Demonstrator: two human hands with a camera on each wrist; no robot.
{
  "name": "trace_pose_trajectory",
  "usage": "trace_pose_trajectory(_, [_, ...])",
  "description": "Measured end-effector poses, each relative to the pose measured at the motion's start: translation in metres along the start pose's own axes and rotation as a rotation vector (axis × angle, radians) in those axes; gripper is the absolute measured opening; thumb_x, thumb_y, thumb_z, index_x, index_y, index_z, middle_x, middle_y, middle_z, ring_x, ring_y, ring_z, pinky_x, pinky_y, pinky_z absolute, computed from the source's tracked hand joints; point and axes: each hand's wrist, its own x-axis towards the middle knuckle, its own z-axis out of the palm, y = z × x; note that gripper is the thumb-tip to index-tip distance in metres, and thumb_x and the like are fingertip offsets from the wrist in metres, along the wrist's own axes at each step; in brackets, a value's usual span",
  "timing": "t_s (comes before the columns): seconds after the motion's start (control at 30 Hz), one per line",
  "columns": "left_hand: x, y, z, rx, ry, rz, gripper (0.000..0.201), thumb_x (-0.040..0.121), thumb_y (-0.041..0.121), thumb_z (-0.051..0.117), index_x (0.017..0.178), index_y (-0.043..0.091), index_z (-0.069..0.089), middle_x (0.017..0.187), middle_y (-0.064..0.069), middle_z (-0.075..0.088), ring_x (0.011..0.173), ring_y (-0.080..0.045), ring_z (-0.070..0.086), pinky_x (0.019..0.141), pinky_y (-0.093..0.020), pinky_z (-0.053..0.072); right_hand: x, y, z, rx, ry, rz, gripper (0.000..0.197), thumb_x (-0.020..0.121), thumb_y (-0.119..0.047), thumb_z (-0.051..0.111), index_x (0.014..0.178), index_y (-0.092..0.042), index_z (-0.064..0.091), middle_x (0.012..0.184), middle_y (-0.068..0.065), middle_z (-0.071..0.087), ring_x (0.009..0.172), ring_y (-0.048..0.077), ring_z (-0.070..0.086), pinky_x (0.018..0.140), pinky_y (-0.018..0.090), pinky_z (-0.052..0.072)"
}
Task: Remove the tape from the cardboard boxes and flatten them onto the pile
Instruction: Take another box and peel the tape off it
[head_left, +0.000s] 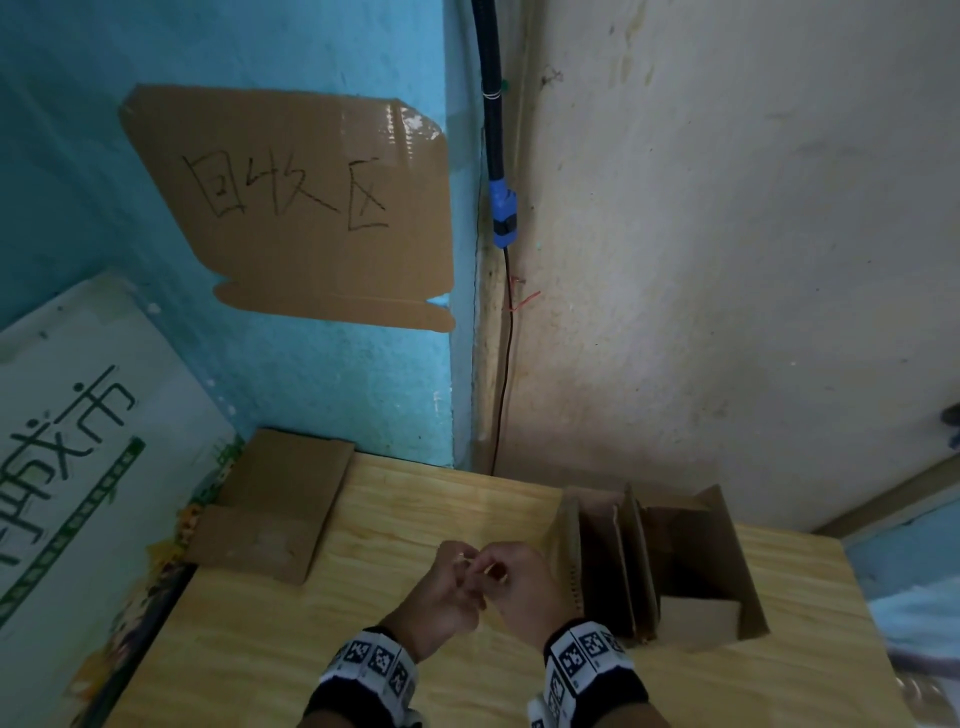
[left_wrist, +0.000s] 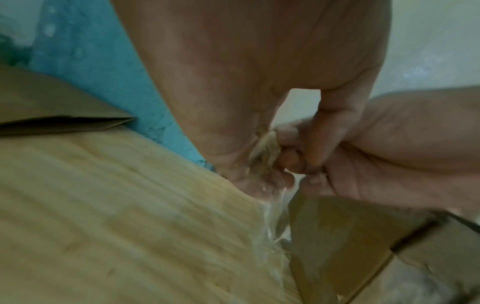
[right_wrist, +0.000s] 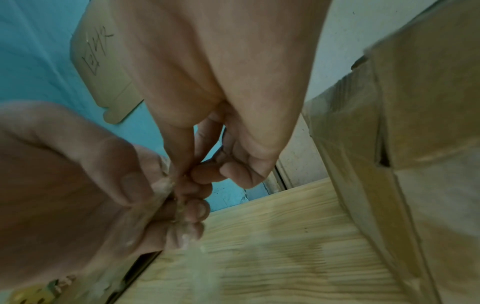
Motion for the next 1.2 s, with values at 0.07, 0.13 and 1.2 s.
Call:
trace_pose_trajectory(0.07, [-0.002, -0.006, -0.010, -0.162, 0.071, -0.035, 0.064, 0.050, 0.001, 0.072, 0.112, -0.003, 0.059, 0.098, -0.013, 0.066, 0.086, -0.019, 0.066, 0.067, -0.024, 0.050, 0.000, 0.005, -0.001, -0.026, -0.003, 0.008, 0.038, 0.086, -0.005, 0.070, 0.066, -0.036, 0.064, 0.068, -0.008, 0.070, 0.064, 0.001, 0.065, 0.065, 0.017, 0.052])
trace_pose_trajectory(0.13, [-0.008, -0.017, -0.024, -0.245, 0.167, -0.086, 0.048, 0.060, -0.003, 0.075, 0.107, 0.000, 0.072, 0.109, -0.009, 0.072, 0.100, -0.026, 0.069, 0.076, -0.028, 0.053, -0.002, 0.009, -0.005, 0.012, -0.008, 0.065, 0.034, 0.087, 0.002, 0.065, 0.067, -0.026, 0.066, 0.075, 0.010, 0.074, 0.064, 0.012, 0.070, 0.069, 0.035, 0.062])
trace_pose_trajectory(1.2, [-0.015, -0.056, -0.010, 0.820, 0.208, -0.425, 0.025, 0.089, 0.027, 0.068, 0.084, 0.004, 0.075, 0.098, -0.013, 0.075, 0.097, -0.023, 0.072, 0.080, -0.026, 0.056, -0.018, -0.011, -0.029, 0.508, -0.093, 0.463, 0.058, 0.091, -0.005, 0.074, 0.145, -0.006, 0.051, 0.104, 0.009, 0.067, 0.090, 0.017, 0.066, 0.081, 0.029, 0.060])
